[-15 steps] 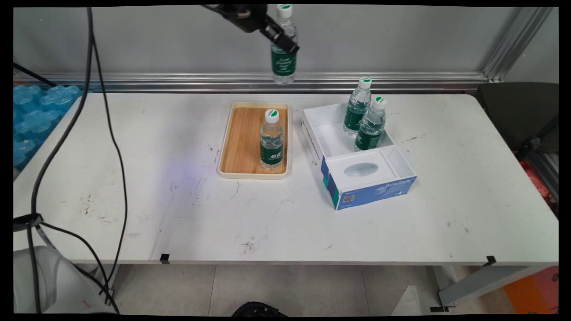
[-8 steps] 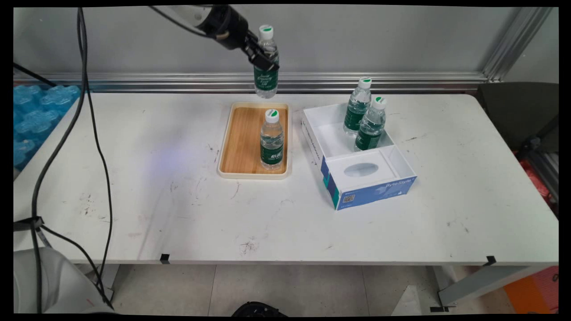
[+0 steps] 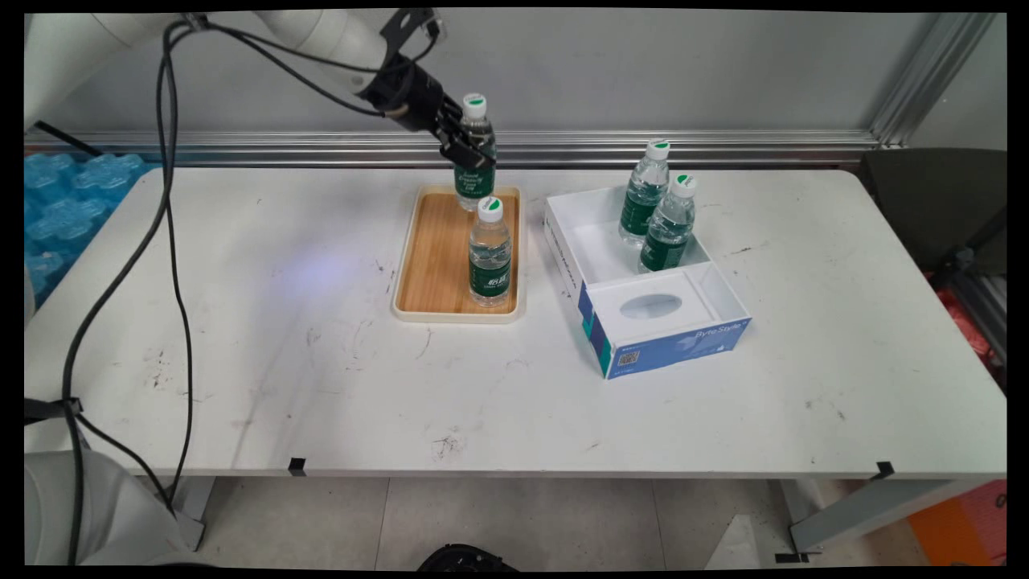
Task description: Place the picked object on the tray
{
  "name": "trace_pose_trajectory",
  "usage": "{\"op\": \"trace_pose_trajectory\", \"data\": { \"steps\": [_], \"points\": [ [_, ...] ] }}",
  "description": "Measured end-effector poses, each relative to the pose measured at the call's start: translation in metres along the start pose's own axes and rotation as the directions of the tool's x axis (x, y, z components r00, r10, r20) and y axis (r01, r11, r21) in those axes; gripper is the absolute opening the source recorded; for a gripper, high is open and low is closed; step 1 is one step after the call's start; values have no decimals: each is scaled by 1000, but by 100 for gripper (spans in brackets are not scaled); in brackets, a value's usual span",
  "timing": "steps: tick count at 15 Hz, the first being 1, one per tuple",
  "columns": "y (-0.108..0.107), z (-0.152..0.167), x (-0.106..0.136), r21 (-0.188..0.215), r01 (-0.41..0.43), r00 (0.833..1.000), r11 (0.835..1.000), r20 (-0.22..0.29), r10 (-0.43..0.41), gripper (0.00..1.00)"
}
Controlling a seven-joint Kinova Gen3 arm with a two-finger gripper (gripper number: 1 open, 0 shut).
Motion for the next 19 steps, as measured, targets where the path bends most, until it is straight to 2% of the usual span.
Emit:
{"op": "trace_pose_trajectory", "data": {
  "steps": [5,15,16,19],
  "points": [
    [-3,26,-16,-28,-15,1000,999,-9,15,0],
    [-5,59,-29,-47,-17,999,999,-28,16,0],
    [-5,61,-30,-48,-18,999,999,-31,16,100],
    [-6,61,-33,-44,-20,999,999,-36,18,100]
  ]
}}
